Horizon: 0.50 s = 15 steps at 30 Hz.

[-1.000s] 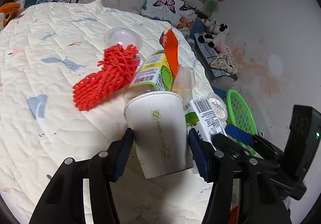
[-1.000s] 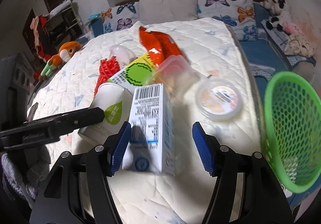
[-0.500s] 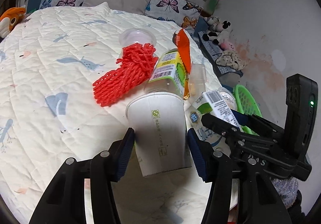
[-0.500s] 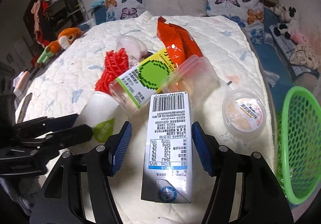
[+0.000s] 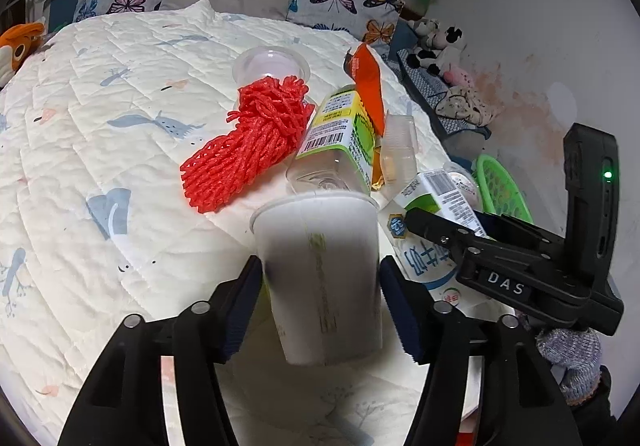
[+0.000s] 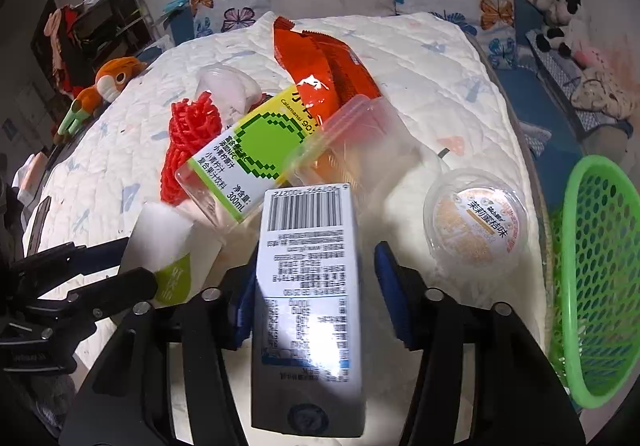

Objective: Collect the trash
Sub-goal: 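Grasp the white paper cup with the left tool while the right grasps the milk carton, then carry cup and carton over the green basket and open both tools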

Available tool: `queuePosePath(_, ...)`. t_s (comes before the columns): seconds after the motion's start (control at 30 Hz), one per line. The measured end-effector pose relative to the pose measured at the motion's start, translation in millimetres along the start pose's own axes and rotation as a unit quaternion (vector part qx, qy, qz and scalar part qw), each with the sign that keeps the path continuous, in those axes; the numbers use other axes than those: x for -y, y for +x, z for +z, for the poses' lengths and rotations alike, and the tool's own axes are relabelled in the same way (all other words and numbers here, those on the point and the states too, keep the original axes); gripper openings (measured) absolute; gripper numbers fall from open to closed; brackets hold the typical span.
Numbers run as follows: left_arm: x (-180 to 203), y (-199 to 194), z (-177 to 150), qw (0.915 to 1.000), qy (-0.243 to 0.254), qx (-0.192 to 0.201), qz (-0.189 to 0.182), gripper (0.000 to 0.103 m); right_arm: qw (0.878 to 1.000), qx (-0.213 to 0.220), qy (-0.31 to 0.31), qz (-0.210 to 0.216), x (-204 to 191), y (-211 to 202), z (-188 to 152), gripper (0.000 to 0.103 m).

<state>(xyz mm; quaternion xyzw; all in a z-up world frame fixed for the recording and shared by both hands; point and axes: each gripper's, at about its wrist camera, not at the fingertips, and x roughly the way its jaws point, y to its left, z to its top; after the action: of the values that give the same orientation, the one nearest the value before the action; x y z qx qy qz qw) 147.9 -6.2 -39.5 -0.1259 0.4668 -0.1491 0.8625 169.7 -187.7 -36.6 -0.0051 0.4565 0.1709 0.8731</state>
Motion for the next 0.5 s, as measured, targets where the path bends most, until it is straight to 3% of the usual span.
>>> queuePosePath(0.03,1,2,1,1.0,0.0,-0.003,0.001,0.064,1.0,0.001,0.001,0.001,0,-1,0,0.045)
queuePosePath(0.3,5,13,5,0.9999,0.002,-0.014,0.008,0.066,1.0,0.024,0.01,0.017,9,-32,-6,0.043)
queuePosePath(0.5,16,7,0,0.9998,0.019,-0.009,0.003,0.061,0.998,0.049,0.022,0.022,25,-64,-11,0.043)
